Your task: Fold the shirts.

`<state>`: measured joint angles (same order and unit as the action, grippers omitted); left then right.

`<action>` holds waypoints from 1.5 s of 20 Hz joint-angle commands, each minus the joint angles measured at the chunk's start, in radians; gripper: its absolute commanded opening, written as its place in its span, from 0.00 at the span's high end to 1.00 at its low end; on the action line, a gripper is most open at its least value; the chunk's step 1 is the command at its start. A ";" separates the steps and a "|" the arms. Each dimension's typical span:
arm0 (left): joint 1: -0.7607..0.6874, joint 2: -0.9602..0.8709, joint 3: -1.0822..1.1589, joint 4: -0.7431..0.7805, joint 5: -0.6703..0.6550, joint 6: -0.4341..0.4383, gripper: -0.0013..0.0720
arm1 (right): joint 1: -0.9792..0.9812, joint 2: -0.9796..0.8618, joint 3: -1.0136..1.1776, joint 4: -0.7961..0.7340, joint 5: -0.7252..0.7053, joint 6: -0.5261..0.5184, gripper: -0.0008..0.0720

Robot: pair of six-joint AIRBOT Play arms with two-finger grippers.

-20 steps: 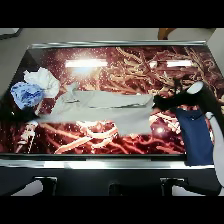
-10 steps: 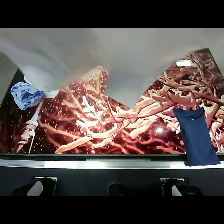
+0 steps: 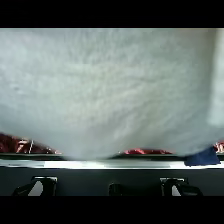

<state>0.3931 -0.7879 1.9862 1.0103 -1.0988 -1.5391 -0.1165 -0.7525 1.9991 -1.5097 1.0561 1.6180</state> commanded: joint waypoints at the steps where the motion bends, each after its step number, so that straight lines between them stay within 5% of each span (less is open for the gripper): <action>1: 0.000 -0.111 -0.049 0.003 -0.222 0.048 0.93 | 0.001 -0.123 0.002 -0.017 0.180 0.024 0.92; 4: -0.027 -0.237 -0.259 0.004 -0.270 0.114 0.93 | 0.001 -0.370 -0.040 0.037 0.466 0.024 0.92; 6: -0.061 -0.345 -0.441 0.010 -0.224 0.197 0.93 | 0.004 -0.547 -0.107 0.126 0.514 0.019 0.92; 13: -0.105 -0.831 -0.537 0.046 -0.038 0.204 0.93 | 0.003 -1.054 -0.182 0.425 0.271 0.111 0.92; 19: -0.114 -0.944 -0.423 -0.041 0.091 0.207 0.93 | -0.010 -1.112 -0.181 0.502 0.014 0.101 0.92; 26: -0.072 -0.951 -0.386 0.081 -0.372 0.186 0.93 | -0.018 -0.993 -0.198 0.285 0.607 0.043 0.92; 30: -0.080 -0.958 -0.505 0.140 -0.482 0.179 0.93 | 0.053 -0.993 -0.357 0.207 0.593 0.063 0.92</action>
<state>0.3141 -1.7405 1.5394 1.0985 -1.4521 -1.3514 -0.0994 -1.7519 1.7248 -1.2297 1.5795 1.6676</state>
